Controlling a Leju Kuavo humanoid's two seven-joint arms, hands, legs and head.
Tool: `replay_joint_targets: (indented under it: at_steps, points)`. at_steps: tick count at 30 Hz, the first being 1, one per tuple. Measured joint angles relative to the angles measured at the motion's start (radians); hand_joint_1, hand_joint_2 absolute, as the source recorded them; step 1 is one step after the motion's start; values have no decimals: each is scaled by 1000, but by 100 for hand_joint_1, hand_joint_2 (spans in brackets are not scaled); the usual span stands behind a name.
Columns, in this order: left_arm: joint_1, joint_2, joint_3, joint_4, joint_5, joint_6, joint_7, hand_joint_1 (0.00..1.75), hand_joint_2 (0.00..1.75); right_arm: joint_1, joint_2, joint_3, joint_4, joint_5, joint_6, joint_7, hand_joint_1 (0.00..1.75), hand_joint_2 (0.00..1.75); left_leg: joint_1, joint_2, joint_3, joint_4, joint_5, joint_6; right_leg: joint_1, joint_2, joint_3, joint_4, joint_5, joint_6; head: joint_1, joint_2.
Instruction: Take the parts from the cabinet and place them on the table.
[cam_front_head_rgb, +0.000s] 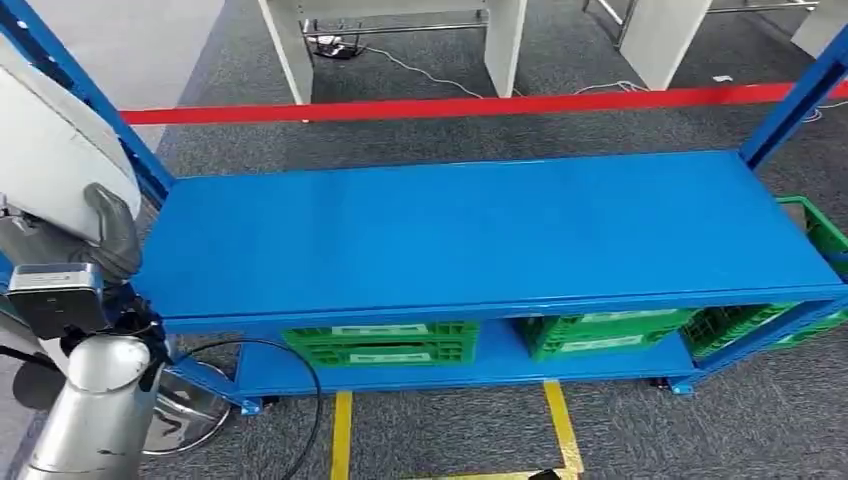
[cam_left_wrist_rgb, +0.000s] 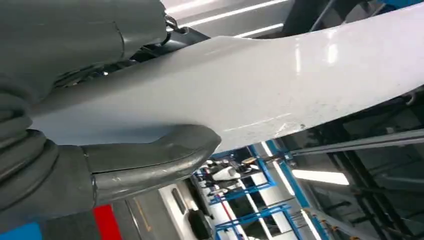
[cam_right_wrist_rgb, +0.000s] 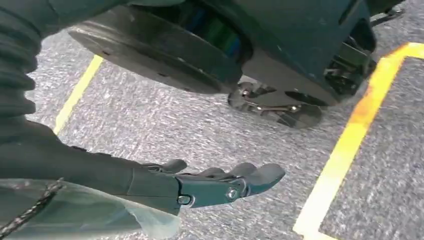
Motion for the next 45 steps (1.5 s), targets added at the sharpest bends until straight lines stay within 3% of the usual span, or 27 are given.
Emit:
replay_joint_targets:
  at_steps: [2,4,5,8,10,11,13,15,17,19,21,23,25,26,27,29,30,31,32,34,35,36,39,40,42,44,45]
  points:
    - [0,0,0,1,-5,3,3,175,175,1,0,0,0,0,0,0,0,175,1,0,49,-55,43,2,0,0,-17,4,10,2,0,0]
    - [-3,0,0,1,-10,8,7,175,175,0,0,0,0,0,0,0,0,175,-1,0,164,-238,112,16,1,2,-24,5,19,7,0,0]
    - [-6,0,0,1,-15,11,9,175,175,0,1,0,0,0,0,0,0,175,-4,-1,198,-300,100,25,3,2,-28,5,23,11,0,0]
    - [-8,0,0,1,-17,18,10,175,175,-1,2,0,0,0,1,0,0,175,-10,-1,197,-317,102,31,2,0,-36,4,40,32,1,0]
    - [-10,1,0,1,-17,18,12,175,175,-1,3,0,0,0,0,3,0,175,0,2,193,-340,127,49,3,1,-44,0,45,44,0,0]
    - [-13,1,0,2,-17,18,12,175,175,-1,3,0,0,-1,0,3,0,175,-1,4,183,-344,137,55,2,3,-63,23,8,49,3,0]
    - [-14,2,0,2,-16,18,13,175,175,-4,3,0,0,-2,-1,3,0,175,-1,5,161,-343,154,64,0,3,-106,155,-97,55,8,0]
    - [-14,3,0,4,-16,18,15,175,175,-5,3,0,0,-2,-1,3,0,175,-3,6,139,-340,170,64,1,4,-136,282,-151,63,8,0]
    - [-13,4,0,5,-16,19,18,175,175,-5,3,0,0,-2,-2,3,0,175,-2,6,119,-335,182,61,-1,2,-87,245,-108,66,8,0]
    - [-13,5,0,7,-16,19,18,175,175,-4,3,0,0,0,-1,6,0,175,-1,5,105,-329,190,54,-4,2,23,77,-45,65,8,0]
    - [-16,6,0,7,-16,19,18,175,175,-5,3,0,0,0,-1,6,0,175,-7,6,89,-318,199,42,1,6,88,-23,-59,59,8,0]
    - [-16,6,0,7,-17,19,18,175,175,-2,4,0,0,0,-1,10,0,175,-7,6,85,-316,213,31,1,7,73,-16,-55,48,7,0]
    - [-15,8,-1,8,-16,19,19,175,175,3,5,0,1,0,-1,13,0,175,-7,5,80,-315,221,21,-3,4,50,-20,-40,25,8,0]
    - [-16,10,-1,9,-16,19,18,175,175,1,5,0,1,0,-1,14,0,175,-4,3,66,-300,190,14,-5,0,53,-19,-31,15,6,0]
    - [-16,12,-1,9,-16,19,19,175,175,-1,5,0,1,0,-2,14,0,175,-3,3,50,-251,133,7,-5,0,41,-19,-24,7,2,0]
    - [-16,13,-1,11,-17,19,21,175,175,-3,5,0,1,0,-2,13,0,175,1,3,12,-98,27,-2,-3,-1,20,-18,-5,1,2,0]
    - [-16,14,-1,13,-17,19,21,175,175,-2,5,0,1,0,-2,13,0,175,3,3,2,-34,3,-5,-3,-2,7,-16,3,2,2,0]
    - [-16,14,-1,14,-17,19,22,175,175,-1,5,0,1,1,-1,13,0,175,4,3,8,-12,8,-6,-3,-2,-5,-14,10,2,2,0]
    - [-16,14,-1,16,-17,21,24,175,175,-1,5,0,1,0,-1,13,0,175,5,3,35,-30,37,-7,-3,-1,-18,-12,18,4,2,0]
    - [-17,14,-1,19,-17,23,24,175,175,-2,5,0,1,0,-1,13,0,175,6,3,133,-169,103,-1,-3,0,-36,-5,29,10,2,0]
    - [-20,14,-1,19,-18,23,25,175,175,-3,5,0,1,0,-1,13,0,175,6,2,189,-255,111,6,-3,0,-41,-1,33,15,1,0]
    - [-25,14,-2,20,-19,24,25,175,175,-4,6,0,1,0,-1,13,0,175,1,1,222,-311,90,12,2,0,-48,3,39,21,2,0]
    - [-29,14,-2,21,-19,28,25,175,175,-6,6,0,1,0,-1,12,0,175,-5,0,213,-325,90,20,-3,-1,-59,-2,64,43,3,0]
    - [-30,15,-2,21,-19,28,26,175,175,-6,6,0,1,0,-1,12,0,175,0,2,206,-335,100,34,1,-1,-65,-2,67,51,3,0]
    - [-33,14,-1,23,-18,32,27,175,175,-6,6,0,1,0,-1,13,0,175,5,7,189,-339,119,53,0,2,-94,48,-11,55,6,0]
    - [-33,15,-1,26,-17,34,27,175,175,-10,6,-1,1,0,-1,13,0,175,3,7,164,-337,138,59,-1,2,-133,201,-119,60,8,0]
    - [-32,15,-1,28,-17,34,27,175,175,-11,6,0,1,0,-1,13,0,175,2,8,153,-336,147,59,0,2,-145,266,-146,62,8,0]
